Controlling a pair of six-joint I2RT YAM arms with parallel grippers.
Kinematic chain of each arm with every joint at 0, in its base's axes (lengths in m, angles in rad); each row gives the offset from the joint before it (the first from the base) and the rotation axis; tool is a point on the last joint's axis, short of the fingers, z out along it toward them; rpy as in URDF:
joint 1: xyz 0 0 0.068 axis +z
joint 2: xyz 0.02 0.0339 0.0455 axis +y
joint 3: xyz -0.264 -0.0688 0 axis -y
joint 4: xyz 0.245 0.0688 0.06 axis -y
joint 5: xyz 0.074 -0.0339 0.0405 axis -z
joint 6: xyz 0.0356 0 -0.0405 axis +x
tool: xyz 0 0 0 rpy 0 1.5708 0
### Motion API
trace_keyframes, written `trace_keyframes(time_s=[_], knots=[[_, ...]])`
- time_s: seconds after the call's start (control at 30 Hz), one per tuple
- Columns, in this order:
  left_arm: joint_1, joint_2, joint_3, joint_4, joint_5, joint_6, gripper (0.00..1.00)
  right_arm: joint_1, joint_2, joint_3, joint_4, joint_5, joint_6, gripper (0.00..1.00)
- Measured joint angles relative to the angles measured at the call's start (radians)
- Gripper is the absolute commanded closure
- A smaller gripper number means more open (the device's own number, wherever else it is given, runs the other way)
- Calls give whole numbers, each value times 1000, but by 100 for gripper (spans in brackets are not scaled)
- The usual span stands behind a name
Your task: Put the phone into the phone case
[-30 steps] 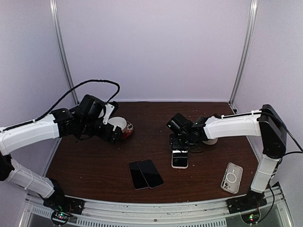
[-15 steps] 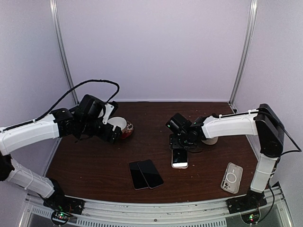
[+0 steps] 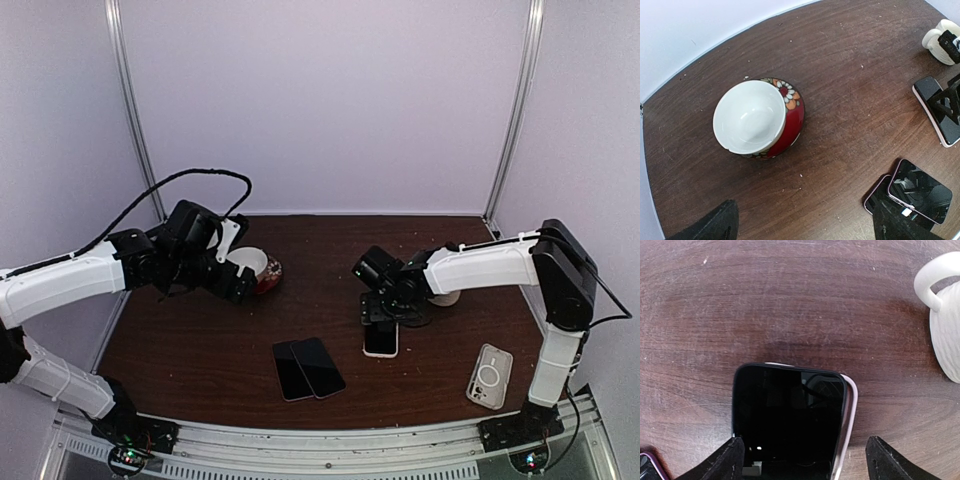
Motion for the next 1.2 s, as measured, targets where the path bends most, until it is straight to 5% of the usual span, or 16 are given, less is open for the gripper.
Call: trace_keyframes(time_s=[0.3, 0.47, 0.63, 1.03, 1.2], knots=[[0, 0, -8, 4, 5, 19, 6, -2, -57, 6, -79, -75, -63, 24], [3, 7, -19, 26, 52, 43, 18, -40, -108, -31, -60, -174, -90, 47], [4, 56, -11, 64, 160, 52, 44, -127, -105, -57, -37, -235, -113, 70], [-117, 620, 384, 38, 364, -5, 54, -205, -101, -85, -48, -206, -228, 87], [-129, 723, 459, 33, 379, -20, 54, -226, -63, -89, -20, -195, -284, 92]])
